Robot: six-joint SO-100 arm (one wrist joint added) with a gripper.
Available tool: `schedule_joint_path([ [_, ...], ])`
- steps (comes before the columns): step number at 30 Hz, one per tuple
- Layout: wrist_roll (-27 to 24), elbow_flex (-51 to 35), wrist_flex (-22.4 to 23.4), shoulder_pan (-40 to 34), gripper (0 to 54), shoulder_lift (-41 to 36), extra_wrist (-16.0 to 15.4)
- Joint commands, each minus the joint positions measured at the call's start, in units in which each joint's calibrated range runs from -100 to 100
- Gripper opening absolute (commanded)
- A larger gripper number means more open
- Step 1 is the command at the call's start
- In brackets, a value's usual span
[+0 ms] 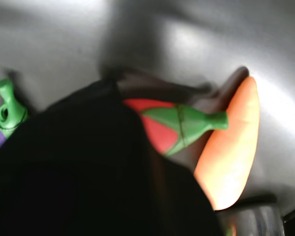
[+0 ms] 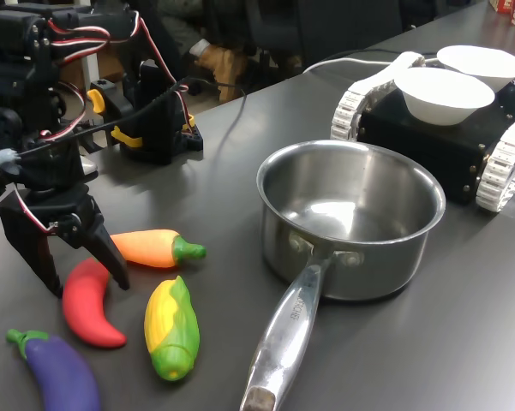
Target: Pick up the chilli and place them in the pan
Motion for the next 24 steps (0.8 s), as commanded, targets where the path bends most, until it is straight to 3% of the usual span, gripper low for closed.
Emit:
schedule_joint_path([
  [1, -0.63, -0.65, -2.93, -1.45, 29.4, -0.23, 2.03],
  [13, -0.54, -1.11, -3.27, -2.82, 20.3, 1.04, 4.80],
  [24, -0.59, -1.20, -3.44, -3.74, 7.3, 1.37, 5.81],
])
